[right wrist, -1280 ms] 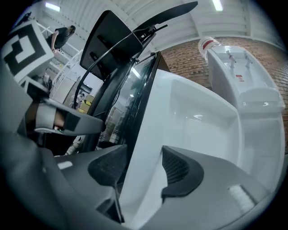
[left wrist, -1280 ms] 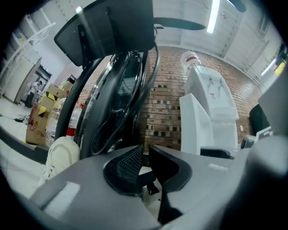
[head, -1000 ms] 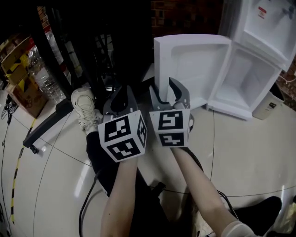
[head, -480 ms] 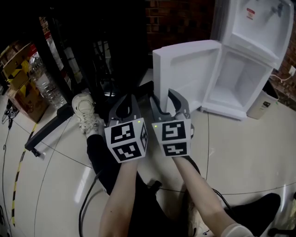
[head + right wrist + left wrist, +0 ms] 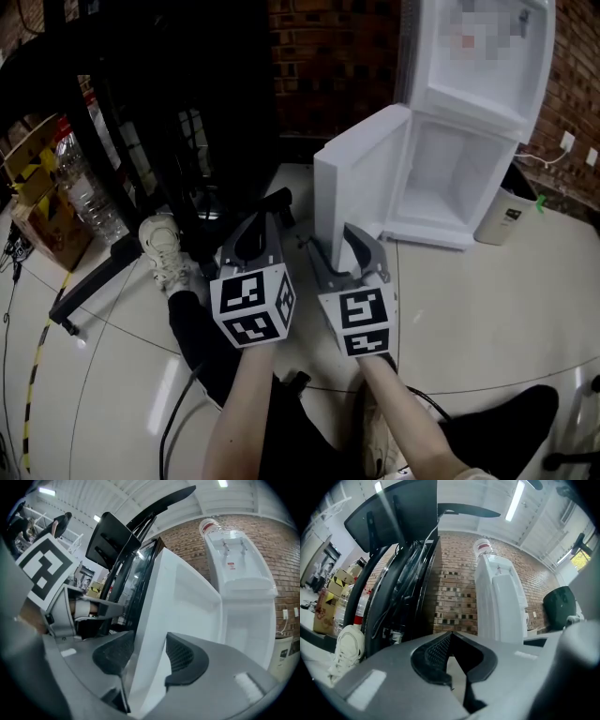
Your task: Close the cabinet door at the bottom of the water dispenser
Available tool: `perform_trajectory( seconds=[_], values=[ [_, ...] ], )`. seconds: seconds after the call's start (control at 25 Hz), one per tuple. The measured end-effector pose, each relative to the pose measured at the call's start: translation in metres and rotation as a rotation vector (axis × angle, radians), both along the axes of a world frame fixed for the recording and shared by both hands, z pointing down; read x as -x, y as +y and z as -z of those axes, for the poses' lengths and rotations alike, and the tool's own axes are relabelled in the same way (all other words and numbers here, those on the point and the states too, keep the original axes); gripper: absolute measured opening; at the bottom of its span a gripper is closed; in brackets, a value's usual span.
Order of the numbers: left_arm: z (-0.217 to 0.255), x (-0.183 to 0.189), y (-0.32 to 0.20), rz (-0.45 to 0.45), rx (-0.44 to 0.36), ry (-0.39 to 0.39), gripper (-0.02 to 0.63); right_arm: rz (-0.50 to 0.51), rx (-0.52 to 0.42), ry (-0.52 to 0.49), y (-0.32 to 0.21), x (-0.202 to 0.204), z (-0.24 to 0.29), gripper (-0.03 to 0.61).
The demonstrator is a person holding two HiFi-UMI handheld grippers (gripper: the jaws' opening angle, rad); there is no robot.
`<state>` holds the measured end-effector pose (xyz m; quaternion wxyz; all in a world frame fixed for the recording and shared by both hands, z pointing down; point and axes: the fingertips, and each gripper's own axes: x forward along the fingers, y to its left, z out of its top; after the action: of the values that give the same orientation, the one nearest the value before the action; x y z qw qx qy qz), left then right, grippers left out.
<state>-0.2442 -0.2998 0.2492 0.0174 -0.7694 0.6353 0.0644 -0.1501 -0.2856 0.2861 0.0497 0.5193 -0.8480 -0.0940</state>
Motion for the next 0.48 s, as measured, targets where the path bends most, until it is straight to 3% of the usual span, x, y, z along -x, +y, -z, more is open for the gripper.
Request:
perform_trajectory(
  seconds=[0.2, 0.36, 0.48],
  values=[
    [-0.009, -0.041, 0.01, -0.094, 0.006, 0.045, 0.007, -0.04, -0.019, 0.013, 0.018, -0.019, -0.002, 0.215],
    [-0.018, -0.084, 0.019, -0.191, 0.018, -0.011, 0.006, -0.071, -0.022, 0.02, 0.036, -0.045, -0.001, 0.215],
    [-0.01, -0.101, 0.025, -0.213, 0.003, 0.005, 0.006, -0.097, -0.012, 0.02, 0.046, -0.068, 0.0, 0.215]
  ],
)
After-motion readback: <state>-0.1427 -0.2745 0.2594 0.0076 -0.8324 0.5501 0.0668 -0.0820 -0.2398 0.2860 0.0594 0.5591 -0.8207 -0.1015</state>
